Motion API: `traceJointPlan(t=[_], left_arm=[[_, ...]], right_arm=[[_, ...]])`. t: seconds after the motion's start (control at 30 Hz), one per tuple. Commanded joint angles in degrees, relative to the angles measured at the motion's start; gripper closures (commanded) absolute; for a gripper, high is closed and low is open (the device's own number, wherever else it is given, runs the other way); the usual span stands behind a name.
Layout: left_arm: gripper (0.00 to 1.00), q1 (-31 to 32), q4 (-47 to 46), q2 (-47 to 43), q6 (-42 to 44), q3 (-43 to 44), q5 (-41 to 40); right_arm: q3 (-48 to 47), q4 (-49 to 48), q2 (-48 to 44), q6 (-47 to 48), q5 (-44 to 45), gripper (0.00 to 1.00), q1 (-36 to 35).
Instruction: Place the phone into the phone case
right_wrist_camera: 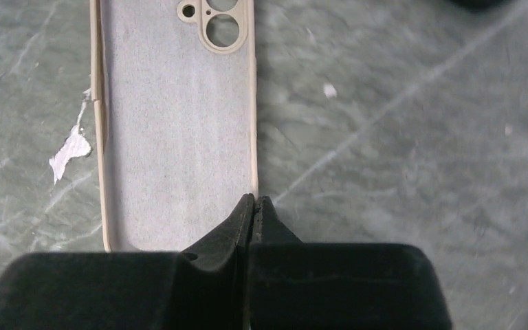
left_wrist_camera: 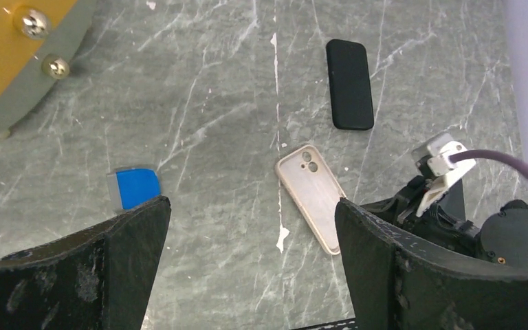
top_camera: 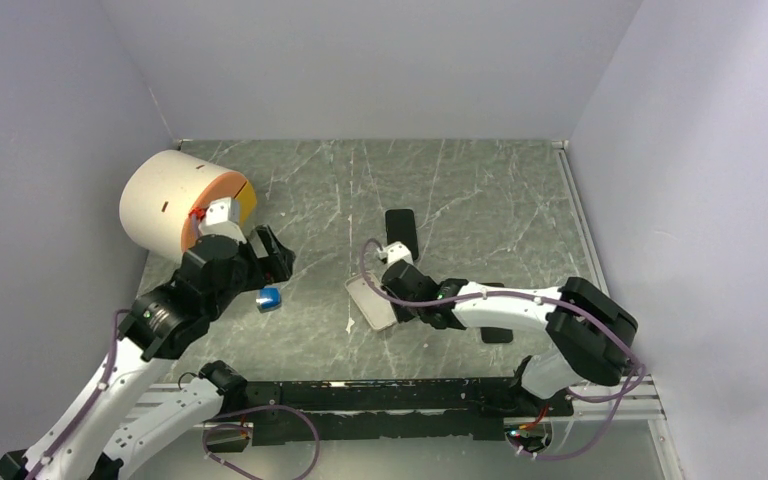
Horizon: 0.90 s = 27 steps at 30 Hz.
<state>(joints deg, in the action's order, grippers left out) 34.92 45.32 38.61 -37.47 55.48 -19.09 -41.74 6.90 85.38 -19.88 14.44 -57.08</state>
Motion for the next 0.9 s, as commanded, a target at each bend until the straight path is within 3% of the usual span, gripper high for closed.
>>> traceJointPlan(t=[0.0, 0.33, 0.57, 0.87], left_arm=[[0.06, 0.01, -0.65, 3.47, -3.48, -0.21, 1.59], [0.06, -0.07, -4.54, 10.71, -3.04, -2.66, 8.03], [0.06, -0.12, -6.9, 14.1, 5.35, -0.8, 12.01], [0.06, -0.17, -5.91, 14.44, 13.47, 1.66, 12.69]], right_arm=[[-2.25, 10.25, -2.24, -20.96, 4.37, 1.0, -0.32], [-1.5, 12.35, -3.39, -33.45, 1.95, 0.99, -3.34], [-1.44, 14.44, -7.51, -35.5, 2.0, 0.67, -3.53], [-3.63, 25.64, -10.64, -38.67, 11.92, 0.31, -2.07]])
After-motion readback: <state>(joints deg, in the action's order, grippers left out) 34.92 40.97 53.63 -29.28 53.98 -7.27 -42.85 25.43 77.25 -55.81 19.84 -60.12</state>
